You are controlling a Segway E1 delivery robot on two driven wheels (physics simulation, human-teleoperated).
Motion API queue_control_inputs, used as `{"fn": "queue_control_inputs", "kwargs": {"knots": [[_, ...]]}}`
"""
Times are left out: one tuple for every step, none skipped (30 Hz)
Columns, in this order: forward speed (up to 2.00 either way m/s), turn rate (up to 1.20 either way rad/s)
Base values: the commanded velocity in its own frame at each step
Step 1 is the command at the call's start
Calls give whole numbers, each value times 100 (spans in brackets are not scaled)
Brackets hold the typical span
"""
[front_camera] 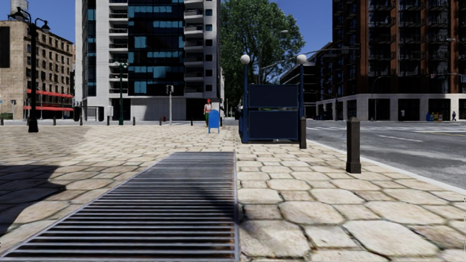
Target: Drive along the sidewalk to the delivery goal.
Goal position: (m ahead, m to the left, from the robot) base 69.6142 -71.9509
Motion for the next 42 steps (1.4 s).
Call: {"fn": "queue_control_inputs", "kwargs": {"knots": [[200,19],[200,19],[200,19],[200,19],[200,19],[200,19],[200,19],[200,19],[200,20],[200,20],[200,20],[200,20],[200,20],[200,20],[200,20],[200,20],[200,19],[200,19],[200,19],[200,19],[200,19],[200,19],[200,19],[200,19],[200,19],[200,19],[200,19],[200,19],[200,19],[200,19],[200,19],[200,19],[200,19],[200,19],[200,19],[200,19],[200,19],[200,19],[200,19],[200,19],[200,19],[200,19]]}}
